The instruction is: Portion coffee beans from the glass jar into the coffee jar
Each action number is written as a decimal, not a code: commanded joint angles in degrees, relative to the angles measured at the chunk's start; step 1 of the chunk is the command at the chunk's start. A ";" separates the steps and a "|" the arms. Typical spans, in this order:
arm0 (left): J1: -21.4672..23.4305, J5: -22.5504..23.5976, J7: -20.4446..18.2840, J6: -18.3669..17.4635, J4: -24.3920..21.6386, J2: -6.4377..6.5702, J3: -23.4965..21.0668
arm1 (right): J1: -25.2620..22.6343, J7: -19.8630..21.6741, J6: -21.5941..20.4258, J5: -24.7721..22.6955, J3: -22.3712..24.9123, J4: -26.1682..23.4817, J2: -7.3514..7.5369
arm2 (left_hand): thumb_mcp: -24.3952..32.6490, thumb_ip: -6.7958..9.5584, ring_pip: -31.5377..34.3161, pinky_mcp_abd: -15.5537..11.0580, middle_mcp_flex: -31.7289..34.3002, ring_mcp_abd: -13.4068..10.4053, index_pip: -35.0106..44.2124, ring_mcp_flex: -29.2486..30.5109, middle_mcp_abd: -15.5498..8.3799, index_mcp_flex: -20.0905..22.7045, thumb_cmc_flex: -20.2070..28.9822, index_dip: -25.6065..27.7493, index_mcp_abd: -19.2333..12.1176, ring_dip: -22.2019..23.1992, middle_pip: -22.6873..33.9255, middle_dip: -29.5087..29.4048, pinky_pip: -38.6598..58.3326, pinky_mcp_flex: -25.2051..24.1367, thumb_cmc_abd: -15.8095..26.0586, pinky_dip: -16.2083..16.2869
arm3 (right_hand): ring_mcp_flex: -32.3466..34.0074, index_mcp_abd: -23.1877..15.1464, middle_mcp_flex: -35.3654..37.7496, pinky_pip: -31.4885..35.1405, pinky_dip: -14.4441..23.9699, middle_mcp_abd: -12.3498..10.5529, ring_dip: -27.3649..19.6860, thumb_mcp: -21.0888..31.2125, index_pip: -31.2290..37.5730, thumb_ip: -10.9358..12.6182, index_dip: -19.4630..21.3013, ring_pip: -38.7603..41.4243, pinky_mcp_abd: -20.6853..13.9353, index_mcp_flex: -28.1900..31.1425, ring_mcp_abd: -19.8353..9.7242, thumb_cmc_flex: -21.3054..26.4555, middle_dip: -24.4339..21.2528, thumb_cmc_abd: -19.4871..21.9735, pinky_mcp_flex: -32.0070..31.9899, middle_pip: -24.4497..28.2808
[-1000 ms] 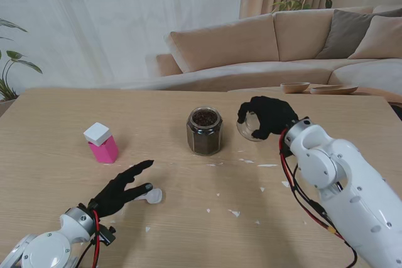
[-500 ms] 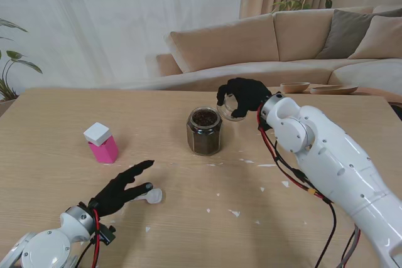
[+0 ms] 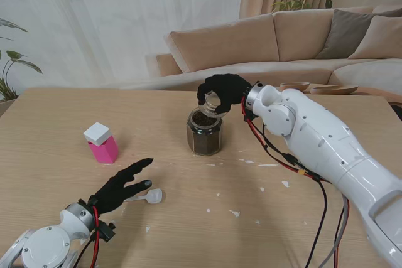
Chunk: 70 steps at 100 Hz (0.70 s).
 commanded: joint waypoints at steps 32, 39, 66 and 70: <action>0.08 -0.43 -0.92 -0.07 0.09 -0.27 -0.26 | 6.86 -2.68 -4.79 1.90 -8.15 8.31 -3.56 | -0.52 1.76 -0.46 -1.47 0.26 -0.92 0.13 -1.55 -0.75 0.65 0.64 0.06 -0.43 0.41 -0.08 0.09 -0.02 -0.42 0.30 -0.31 | 6.36 2.35 9.40 0.80 0.70 -6.38 3.07 19.46 5.56 4.19 1.86 4.89 -5.94 3.52 -7.73 13.33 3.74 7.60 0.93 8.71; 0.07 -0.52 -1.14 -0.06 0.14 -0.23 -0.33 | 7.85 -3.32 -5.58 2.23 -9.70 9.77 -4.22 | -0.52 1.75 -0.47 -1.48 0.26 -0.95 0.10 -1.56 -0.74 0.58 0.59 0.06 -0.48 0.40 -0.08 0.09 -0.01 -0.41 0.34 -0.30 | 6.33 2.31 9.46 0.70 0.71 -6.39 3.08 19.40 5.57 4.14 1.87 4.83 -6.00 3.50 -7.75 13.27 3.76 7.66 0.84 8.76; 0.20 -0.75 -1.16 -0.24 0.28 -0.26 -0.83 | 10.48 -4.59 -8.41 2.60 -14.34 13.88 -5.87 | -0.53 1.75 -0.49 -1.52 0.28 -0.96 0.05 -1.60 -0.73 0.60 0.59 0.06 -0.40 0.37 -0.13 0.07 -0.07 -0.41 0.29 -0.34 | 6.18 2.14 9.23 0.39 0.80 -6.54 3.10 19.40 5.54 4.13 1.85 4.47 -6.04 3.31 -7.96 13.29 3.72 7.80 0.60 8.66; 0.21 -0.78 -1.17 -0.24 0.27 -0.26 -0.86 | 10.68 -4.40 -8.64 2.60 -14.74 14.05 -5.90 | -0.53 1.75 -0.49 -1.50 0.31 -0.99 0.06 -1.58 -0.70 0.64 0.60 0.07 -0.44 0.37 -0.13 0.07 -0.09 -0.41 0.26 -0.35 | 6.11 2.09 9.18 0.22 0.77 -6.58 3.10 19.45 5.53 4.13 1.84 4.37 -5.93 3.25 -7.98 13.32 3.71 7.88 0.42 8.63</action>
